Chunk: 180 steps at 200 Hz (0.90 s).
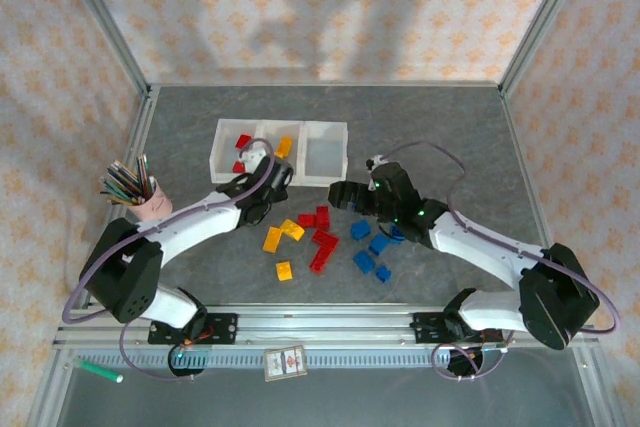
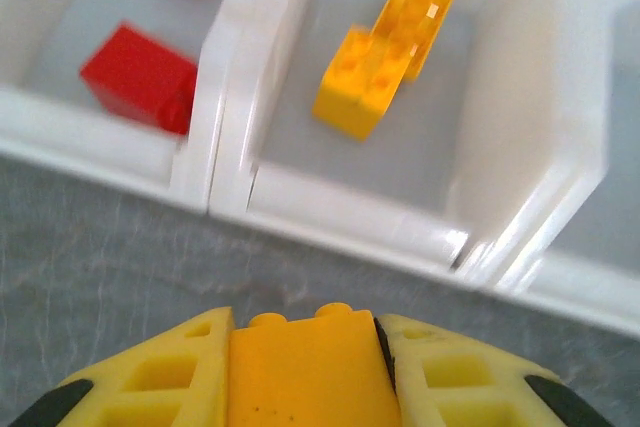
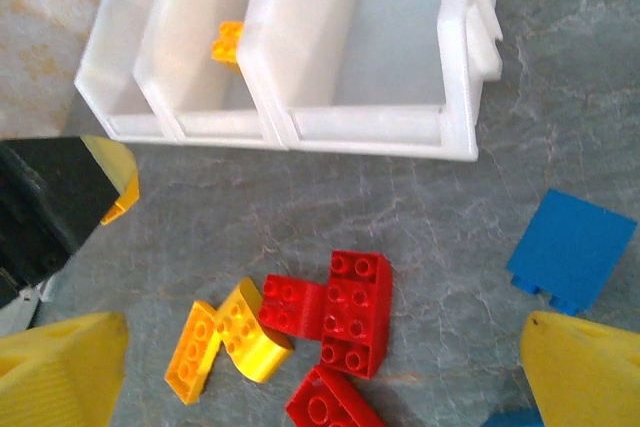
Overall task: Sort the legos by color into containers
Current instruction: Place the lego in the container.
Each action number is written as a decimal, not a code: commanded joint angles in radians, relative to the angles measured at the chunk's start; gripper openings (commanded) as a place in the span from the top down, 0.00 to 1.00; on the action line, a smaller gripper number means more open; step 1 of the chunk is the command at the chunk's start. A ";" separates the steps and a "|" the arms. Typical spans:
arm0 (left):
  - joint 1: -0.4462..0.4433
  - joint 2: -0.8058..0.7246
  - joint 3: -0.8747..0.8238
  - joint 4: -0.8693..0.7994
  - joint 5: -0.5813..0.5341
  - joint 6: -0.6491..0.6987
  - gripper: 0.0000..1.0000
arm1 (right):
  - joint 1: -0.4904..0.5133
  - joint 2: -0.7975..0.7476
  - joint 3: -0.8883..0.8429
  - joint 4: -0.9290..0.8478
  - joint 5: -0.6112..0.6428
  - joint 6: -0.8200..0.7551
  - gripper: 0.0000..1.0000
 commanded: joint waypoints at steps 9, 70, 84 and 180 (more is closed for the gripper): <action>0.056 0.065 0.122 -0.013 -0.021 0.084 0.72 | -0.021 -0.011 0.036 0.019 0.013 0.029 0.00; 0.130 0.340 0.384 0.010 0.026 0.175 0.70 | -0.030 0.026 0.077 0.017 0.024 0.005 0.00; 0.138 0.382 0.433 -0.004 0.020 0.185 0.65 | -0.030 0.038 0.085 0.012 0.017 -0.005 0.00; 0.132 0.234 0.316 -0.031 0.133 0.195 0.38 | -0.008 0.076 0.141 -0.020 -0.078 -0.046 0.00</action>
